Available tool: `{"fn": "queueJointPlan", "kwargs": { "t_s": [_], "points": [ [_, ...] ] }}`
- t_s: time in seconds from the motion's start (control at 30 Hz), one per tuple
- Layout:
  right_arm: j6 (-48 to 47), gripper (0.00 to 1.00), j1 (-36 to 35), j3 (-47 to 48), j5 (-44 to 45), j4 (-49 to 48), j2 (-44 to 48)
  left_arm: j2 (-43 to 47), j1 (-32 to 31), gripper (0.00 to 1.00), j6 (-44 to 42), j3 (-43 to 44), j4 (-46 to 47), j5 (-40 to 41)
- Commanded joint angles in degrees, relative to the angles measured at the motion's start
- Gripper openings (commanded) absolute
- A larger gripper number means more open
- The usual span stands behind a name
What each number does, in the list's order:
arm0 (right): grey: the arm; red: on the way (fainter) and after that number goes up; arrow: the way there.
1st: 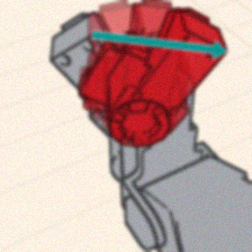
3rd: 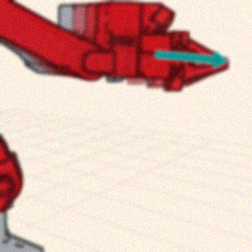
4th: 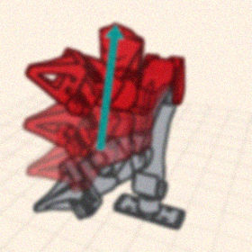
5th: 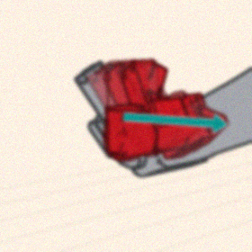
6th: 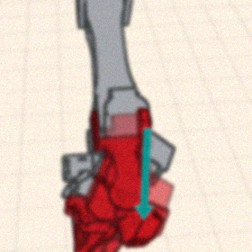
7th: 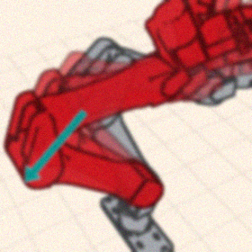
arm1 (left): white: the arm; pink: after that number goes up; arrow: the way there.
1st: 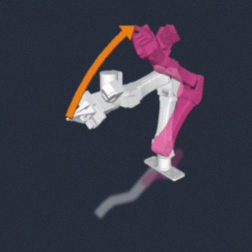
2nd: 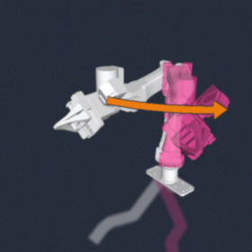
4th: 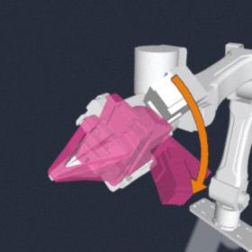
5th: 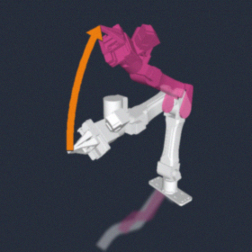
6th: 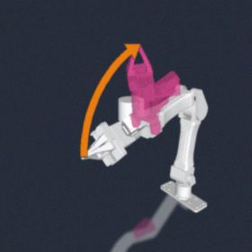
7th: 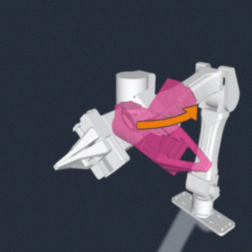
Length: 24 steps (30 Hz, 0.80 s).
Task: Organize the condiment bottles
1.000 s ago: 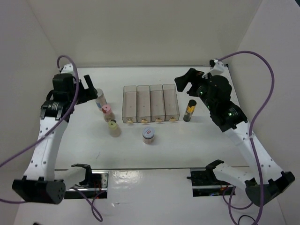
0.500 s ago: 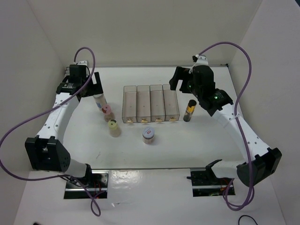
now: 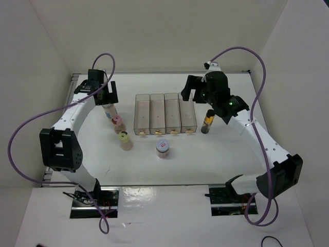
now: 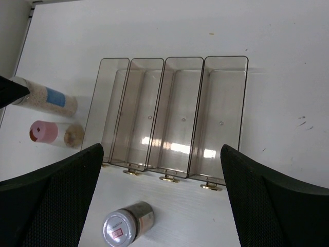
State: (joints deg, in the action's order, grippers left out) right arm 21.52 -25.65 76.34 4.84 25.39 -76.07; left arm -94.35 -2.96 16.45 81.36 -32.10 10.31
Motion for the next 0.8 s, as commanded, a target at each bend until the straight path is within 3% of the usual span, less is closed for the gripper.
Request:
{"fn": "queueJointPlan", "kwargs": {
  "t_s": [0.0, 0.53, 0.77],
  "points": [
    [-0.8, 0.99, -0.4, 0.0, -0.6, -1.8, -0.1, -1.4, -0.1, 1.00, -1.3, 2.9, 1.3, 1.3],
    [0.3, 0.99, -0.4, -0.8, -0.5, -1.7, -3.2, -5.1, -0.1, 1.00, -1.3, 2.9, 1.3, 2.2],
    [0.3, 0.99, -0.4, -0.8, 0.1, -1.7, -3.8, -6.7, -0.6, 0.92, -1.3, 2.9, 1.3, 2.2]
  ]
}}
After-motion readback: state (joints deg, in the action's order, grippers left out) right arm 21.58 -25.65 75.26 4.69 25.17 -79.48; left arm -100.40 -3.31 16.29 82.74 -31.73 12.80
